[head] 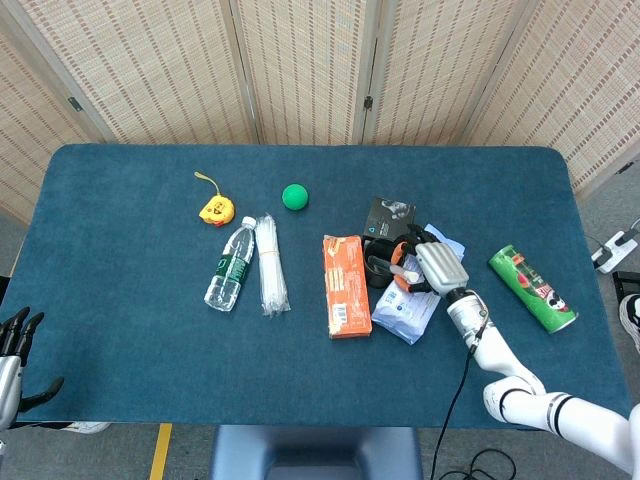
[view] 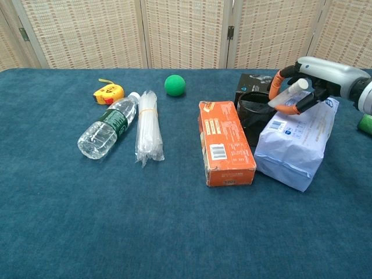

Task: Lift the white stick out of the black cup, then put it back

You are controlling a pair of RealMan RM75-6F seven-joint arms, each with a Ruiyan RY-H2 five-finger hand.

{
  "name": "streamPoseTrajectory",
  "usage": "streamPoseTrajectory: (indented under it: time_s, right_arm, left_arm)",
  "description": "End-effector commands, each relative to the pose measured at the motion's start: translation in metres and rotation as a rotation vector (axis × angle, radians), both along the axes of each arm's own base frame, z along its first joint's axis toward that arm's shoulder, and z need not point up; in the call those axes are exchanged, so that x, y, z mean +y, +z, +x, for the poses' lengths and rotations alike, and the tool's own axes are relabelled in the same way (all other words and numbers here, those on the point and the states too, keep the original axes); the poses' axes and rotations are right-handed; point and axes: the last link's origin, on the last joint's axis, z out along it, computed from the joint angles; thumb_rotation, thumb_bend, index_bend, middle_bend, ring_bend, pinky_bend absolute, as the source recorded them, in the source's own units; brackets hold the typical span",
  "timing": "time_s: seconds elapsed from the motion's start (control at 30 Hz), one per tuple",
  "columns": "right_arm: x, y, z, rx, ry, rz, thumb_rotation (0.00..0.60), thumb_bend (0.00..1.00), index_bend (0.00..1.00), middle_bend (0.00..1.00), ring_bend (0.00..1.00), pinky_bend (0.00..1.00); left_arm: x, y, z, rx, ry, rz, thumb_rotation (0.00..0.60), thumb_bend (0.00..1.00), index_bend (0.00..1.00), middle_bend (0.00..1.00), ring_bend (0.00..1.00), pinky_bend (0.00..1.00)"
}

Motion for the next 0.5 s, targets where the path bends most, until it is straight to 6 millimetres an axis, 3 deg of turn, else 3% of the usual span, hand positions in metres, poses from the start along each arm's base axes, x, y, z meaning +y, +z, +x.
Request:
streamPoseTrajectory:
  time_s: [0.03,0.3,0.5]
  right_arm:
    - [-0.001,0.000,0.001,-0.004,0.002,-0.004,0.600,0.32,0.50,0.26,0.06,0.14]
    - [-0.006,0.006,0.008,-0.042,0.013,-0.031,0.600,0.39,0.56,0.31,0.10,0.14]
    - [-0.008,0.029,0.014,-0.118,0.015,-0.084,0.600,0.39,0.58,0.35,0.15,0.16]
  left_arm:
    - [0.000,0.000,0.000,0.000,0.001,0.000,0.600,0.24,0.05,0.04,0.02,0.06]
    - [0.001,-0.001,-0.002,-0.004,0.003,0.000,0.600,0.24,0.05,0.04,0.02,0.06]
    - [0.001,-0.001,-0.002,-0.007,0.003,-0.001,0.600,0.24,0.05,0.04,0.02,0.06]
